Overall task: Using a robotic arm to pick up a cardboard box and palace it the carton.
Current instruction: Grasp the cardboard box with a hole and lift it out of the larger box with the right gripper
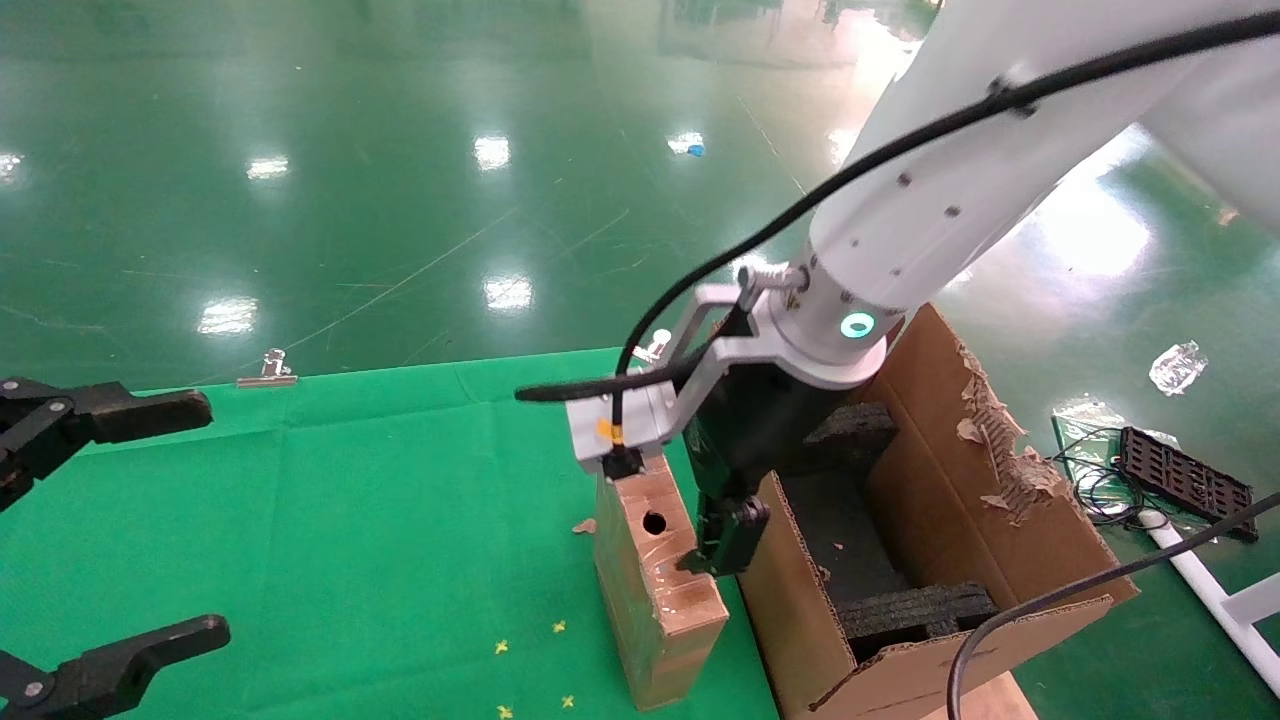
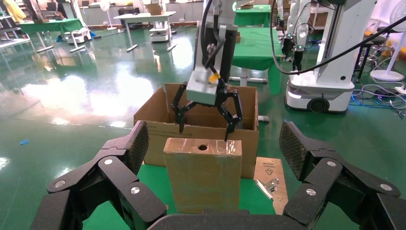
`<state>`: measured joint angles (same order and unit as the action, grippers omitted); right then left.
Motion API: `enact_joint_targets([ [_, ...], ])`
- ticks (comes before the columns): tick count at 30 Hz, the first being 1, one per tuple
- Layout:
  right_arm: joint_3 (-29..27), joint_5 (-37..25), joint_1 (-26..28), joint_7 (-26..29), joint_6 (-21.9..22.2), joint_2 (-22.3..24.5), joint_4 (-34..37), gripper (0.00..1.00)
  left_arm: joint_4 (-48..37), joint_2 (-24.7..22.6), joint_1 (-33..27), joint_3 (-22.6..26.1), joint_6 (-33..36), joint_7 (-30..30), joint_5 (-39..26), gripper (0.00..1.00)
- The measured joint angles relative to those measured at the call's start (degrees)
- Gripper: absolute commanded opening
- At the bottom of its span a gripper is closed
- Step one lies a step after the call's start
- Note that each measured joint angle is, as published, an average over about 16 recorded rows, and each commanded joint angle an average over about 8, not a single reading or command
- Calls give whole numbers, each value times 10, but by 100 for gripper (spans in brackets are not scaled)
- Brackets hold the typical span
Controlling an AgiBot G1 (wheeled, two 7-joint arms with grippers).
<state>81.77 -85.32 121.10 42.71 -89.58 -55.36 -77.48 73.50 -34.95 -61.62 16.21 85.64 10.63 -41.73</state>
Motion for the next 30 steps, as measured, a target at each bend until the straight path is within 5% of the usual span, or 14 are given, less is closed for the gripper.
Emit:
enact_joint_targets([
  [7, 42, 8, 14, 29, 11, -6, 1, 100, 0, 0, 0, 0, 0, 0, 0, 100],
  [14, 56, 37, 25, 114, 11, -3, 28, 100, 0, 0, 0, 1, 0, 0, 0, 100],
  [24, 85, 99, 29, 283, -4, -20, 148, 100, 0, 0, 0, 1, 0, 0, 1, 100],
  [30, 110, 125, 19, 339, -5, -44, 228, 100, 0, 1, 0, 1, -1, -1, 1, 100],
])
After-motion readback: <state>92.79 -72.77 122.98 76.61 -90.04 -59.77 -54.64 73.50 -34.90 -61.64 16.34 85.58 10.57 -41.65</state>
